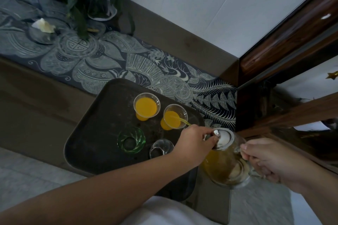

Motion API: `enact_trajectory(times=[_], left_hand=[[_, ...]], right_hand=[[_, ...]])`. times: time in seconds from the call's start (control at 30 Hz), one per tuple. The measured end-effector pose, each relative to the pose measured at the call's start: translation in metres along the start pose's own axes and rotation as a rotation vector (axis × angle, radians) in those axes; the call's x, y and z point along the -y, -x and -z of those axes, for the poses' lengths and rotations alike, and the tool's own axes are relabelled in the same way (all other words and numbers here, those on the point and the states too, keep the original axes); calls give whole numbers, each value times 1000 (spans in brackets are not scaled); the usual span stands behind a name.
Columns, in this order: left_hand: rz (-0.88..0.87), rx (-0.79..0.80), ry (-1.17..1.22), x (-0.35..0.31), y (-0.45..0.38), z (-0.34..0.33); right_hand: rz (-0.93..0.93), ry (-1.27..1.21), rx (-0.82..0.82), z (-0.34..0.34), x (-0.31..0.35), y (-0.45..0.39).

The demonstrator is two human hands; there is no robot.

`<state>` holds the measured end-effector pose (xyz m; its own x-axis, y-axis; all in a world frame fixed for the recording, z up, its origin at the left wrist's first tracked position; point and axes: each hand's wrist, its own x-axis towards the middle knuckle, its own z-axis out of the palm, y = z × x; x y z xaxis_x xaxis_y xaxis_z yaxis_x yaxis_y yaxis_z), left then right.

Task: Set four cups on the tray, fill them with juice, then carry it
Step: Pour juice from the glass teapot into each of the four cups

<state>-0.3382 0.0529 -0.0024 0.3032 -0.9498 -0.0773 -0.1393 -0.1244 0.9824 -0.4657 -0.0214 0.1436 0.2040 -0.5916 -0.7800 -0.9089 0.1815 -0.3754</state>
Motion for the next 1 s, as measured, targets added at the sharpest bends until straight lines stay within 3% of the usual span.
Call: enact_trajectory(times=[1.0], left_hand=[[48,51,19,6,2,10]], right_hand=[[0,3,-20,-13,3,0]])
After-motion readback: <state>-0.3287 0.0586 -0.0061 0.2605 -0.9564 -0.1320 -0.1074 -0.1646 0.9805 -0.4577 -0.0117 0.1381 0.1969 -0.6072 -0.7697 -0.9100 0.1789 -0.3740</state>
